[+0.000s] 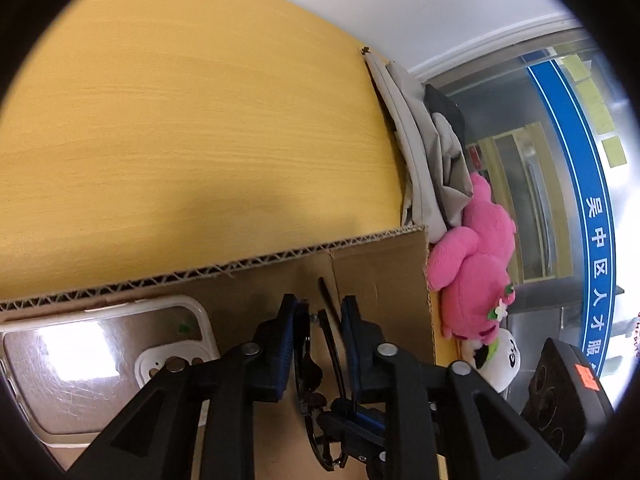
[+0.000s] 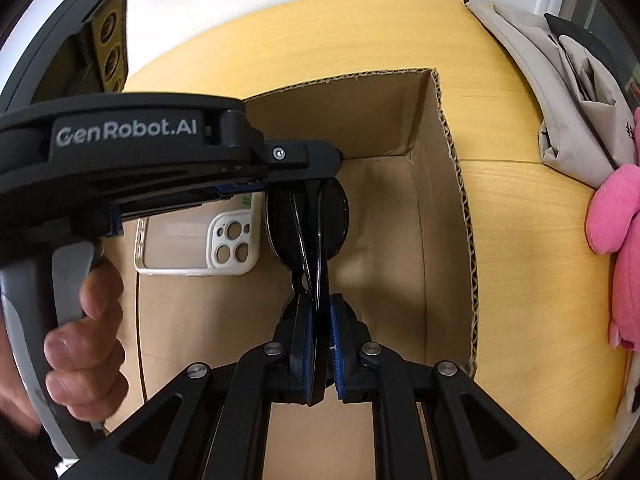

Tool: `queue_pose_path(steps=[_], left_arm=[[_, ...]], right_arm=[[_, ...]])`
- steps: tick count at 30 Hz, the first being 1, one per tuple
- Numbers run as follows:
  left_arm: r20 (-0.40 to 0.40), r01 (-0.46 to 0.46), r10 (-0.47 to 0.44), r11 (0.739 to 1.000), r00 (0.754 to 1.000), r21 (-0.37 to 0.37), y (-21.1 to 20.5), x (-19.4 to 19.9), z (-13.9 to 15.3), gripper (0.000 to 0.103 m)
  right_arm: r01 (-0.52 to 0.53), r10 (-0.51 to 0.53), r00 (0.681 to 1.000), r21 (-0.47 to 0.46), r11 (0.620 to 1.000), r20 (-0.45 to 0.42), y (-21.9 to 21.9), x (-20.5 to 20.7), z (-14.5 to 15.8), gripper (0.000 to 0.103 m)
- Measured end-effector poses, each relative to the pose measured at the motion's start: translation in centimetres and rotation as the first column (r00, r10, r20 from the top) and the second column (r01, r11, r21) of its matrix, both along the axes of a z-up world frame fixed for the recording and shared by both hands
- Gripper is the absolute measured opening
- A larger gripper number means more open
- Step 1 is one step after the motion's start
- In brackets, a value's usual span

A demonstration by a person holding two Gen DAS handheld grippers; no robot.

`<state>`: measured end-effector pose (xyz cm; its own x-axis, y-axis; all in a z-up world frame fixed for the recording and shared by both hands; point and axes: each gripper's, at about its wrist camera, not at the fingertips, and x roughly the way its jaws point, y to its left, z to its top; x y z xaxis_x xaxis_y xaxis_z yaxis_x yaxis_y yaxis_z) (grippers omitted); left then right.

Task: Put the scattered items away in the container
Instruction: 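Open the right tool to drop the sunglasses into the box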

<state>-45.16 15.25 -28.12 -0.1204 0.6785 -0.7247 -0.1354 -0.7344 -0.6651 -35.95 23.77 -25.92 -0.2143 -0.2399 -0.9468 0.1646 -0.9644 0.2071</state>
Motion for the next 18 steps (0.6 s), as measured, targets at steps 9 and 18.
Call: queue_pose_path(steps=[9, 18], left_arm=[[-0.063, -0.022, 0.021, 1.000, 0.998, -0.008, -1.6, 1.1, 3.3, 0.045], [-0.211, -0.071, 0.045, 0.991, 0.976, -0.114, -5.7, 8.0, 11.3, 0.055]], right_arm=[[0.017, -0.017, 1.000, -0.006, 1.000, 0.014, 0.3, -0.3, -0.1, 0.011], [-0.011, 0.009, 0.997, -0.034, 0.999, -0.074, 0.3, 2.4, 5.4, 0.074]])
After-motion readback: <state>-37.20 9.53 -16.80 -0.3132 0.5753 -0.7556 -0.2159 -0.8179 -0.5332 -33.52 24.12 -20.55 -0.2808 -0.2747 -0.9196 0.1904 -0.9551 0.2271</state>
